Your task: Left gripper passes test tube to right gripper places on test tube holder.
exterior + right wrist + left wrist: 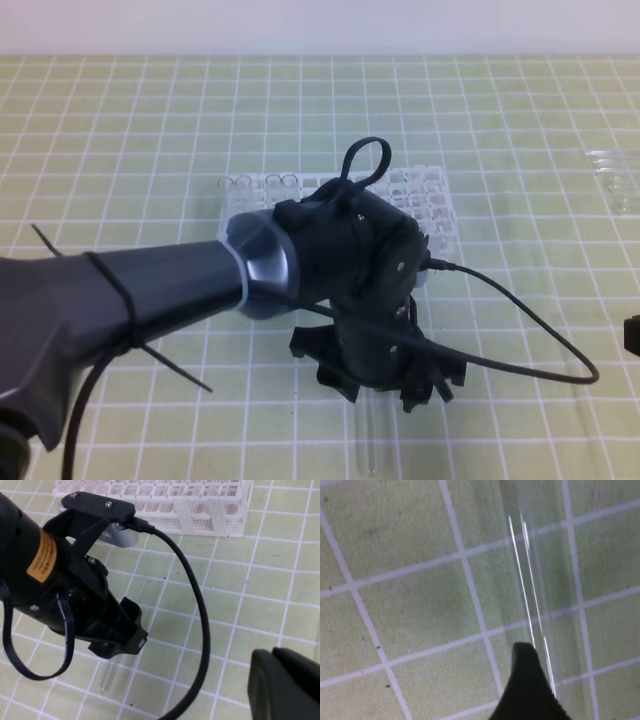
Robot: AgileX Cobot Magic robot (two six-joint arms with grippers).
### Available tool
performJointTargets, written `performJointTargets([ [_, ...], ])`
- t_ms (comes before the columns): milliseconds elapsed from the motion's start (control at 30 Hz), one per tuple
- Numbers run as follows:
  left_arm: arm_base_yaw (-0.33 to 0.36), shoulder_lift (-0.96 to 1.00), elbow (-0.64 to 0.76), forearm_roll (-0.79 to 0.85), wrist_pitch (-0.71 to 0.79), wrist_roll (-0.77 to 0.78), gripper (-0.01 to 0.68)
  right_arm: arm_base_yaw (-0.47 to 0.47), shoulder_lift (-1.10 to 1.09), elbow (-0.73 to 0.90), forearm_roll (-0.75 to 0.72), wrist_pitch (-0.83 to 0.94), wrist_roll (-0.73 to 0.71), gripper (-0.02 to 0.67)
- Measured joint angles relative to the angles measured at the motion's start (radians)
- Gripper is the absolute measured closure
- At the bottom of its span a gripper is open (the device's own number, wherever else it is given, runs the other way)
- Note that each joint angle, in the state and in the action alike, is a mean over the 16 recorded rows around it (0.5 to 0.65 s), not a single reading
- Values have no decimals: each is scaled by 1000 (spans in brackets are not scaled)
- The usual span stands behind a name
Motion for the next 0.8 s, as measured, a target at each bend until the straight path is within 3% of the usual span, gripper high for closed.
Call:
performJointTargets([
  [800,0,58,-2,14,3,0,253,8,0,0,0,4,0,664],
])
